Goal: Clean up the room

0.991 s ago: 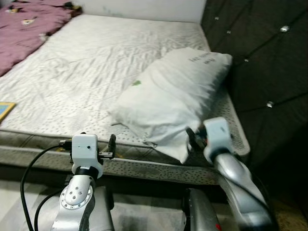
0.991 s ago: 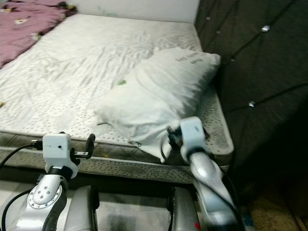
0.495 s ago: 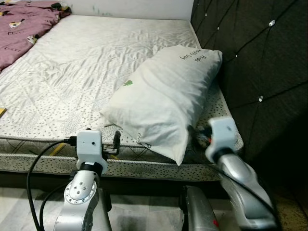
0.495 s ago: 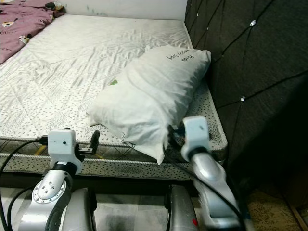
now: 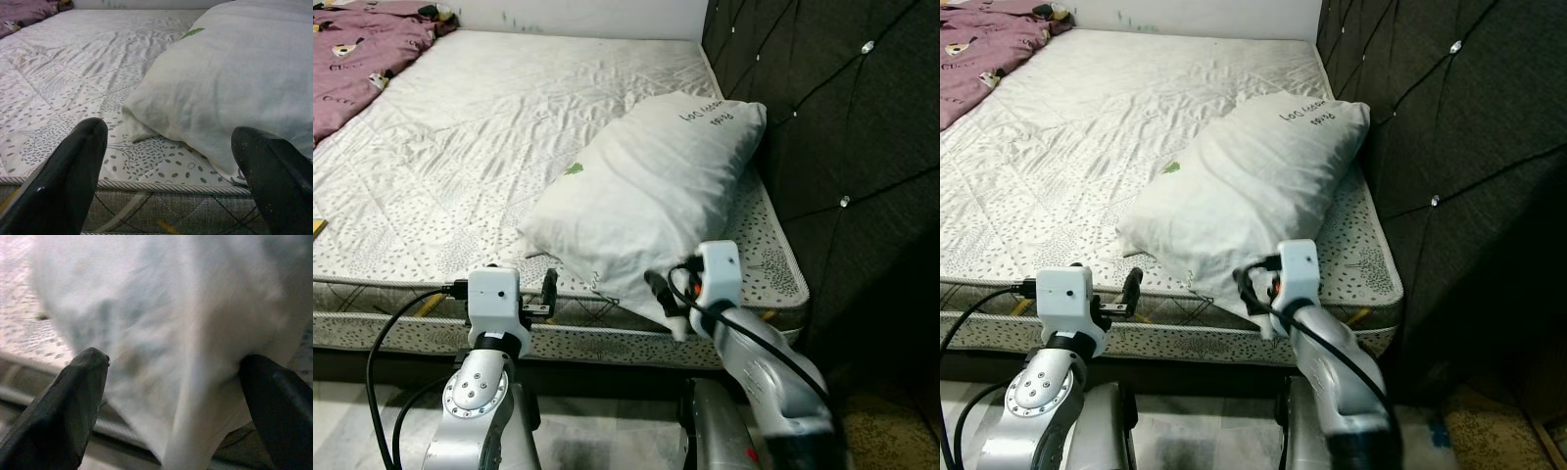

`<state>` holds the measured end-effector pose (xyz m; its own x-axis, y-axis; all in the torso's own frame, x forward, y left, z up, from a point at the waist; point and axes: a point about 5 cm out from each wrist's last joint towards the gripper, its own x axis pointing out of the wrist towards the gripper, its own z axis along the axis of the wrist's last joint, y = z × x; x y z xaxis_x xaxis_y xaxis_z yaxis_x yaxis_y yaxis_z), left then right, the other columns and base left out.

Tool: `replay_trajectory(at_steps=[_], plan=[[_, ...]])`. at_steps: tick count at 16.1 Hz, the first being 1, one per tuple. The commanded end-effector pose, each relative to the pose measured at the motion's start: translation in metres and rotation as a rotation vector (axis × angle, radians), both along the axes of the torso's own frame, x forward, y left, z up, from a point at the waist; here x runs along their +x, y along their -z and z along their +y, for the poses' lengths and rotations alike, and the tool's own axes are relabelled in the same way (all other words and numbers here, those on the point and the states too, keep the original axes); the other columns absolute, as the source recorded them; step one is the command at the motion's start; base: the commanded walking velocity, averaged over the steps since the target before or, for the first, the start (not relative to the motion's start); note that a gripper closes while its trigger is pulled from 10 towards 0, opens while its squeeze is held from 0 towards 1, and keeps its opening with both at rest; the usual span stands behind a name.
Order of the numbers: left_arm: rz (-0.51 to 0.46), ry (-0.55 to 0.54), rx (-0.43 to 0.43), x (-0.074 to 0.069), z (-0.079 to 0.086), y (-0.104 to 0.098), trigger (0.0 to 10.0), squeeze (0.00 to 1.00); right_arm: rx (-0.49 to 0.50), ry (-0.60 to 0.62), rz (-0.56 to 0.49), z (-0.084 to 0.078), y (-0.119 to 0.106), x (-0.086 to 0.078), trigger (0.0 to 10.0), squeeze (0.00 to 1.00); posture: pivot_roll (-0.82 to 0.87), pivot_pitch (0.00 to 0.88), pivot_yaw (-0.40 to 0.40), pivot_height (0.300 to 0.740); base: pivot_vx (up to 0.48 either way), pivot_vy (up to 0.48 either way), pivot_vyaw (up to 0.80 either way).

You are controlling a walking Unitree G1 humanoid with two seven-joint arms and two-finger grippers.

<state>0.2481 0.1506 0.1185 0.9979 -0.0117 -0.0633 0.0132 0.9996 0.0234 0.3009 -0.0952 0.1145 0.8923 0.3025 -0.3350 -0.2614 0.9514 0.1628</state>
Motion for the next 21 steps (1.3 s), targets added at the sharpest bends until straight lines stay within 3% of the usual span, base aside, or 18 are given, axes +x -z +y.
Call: replay_trajectory(at_steps=[1, 4, 5, 6, 8, 12, 21], plan=[[0.003, 0.008, 0.0, 0.001, -0.001, 0.0, 10.0, 0.0, -0.017, 0.038, 0.037, -0.001, 0.004, 0.003, 10.0, 0.0, 0.06, 0.043, -0.043, 0.512, 0.0, 0.0, 0.0], [0.003, 0.006, -0.001, 0.0, -0.001, 0.0, 10.0, 0.0, 0.016, 0.038, 0.024, 0.015, -0.006, 0.017, 10.0, 0.0, 0.06, 0.043, -0.046, 0.512, 0.0, 0.0, 0.0], [0.003, 0.006, -0.003, 0.0, -0.001, 0.0, 10.0, 0.0, 0.028, 0.042, 0.015, 0.019, -0.008, 0.02, 2.6, 0.0, 0.06, 0.039, -0.048, 0.512, 0.0, 0.0, 0.0], [-0.001, 0.015, -0.021, 0.0, -0.002, 0.0, 10.0, 0.0, 0.056, 0.043, -0.014, 0.025, -0.013, 0.026, 0.0, 0.0, 0.06, 0.036, -0.047, 0.512, 0.0, 0.0, 0.0], [-0.014, 0.12, -0.105, -0.001, -0.014, -0.004, 10.0, 0.0, 0.054, 0.063, -0.04, 0.028, -0.018, 0.036, 0.0, 0.0, 0.08, 0.028, -0.05, 0.512, 0.0, 0.0, 0.0], [0.049, 0.197, -0.233, -0.011, -0.016, 0.003, 10.0, 0.0, 0.057, 0.116, -0.049, 0.02, -0.017, 0.047, 0.0, 0.0, 0.08, 0.015, -0.048, 0.512, 0.0, 0.0, 0.0], [0.045, 0.229, -0.216, -0.012, -0.016, 0.001, 10.0, 0.0, 0.024, 0.141, -0.064, 0.003, -0.012, 0.062, 0.0, 0.0, 0.08, 0.0, -0.053, 0.512, 0.0, 0.0, 0.0]])
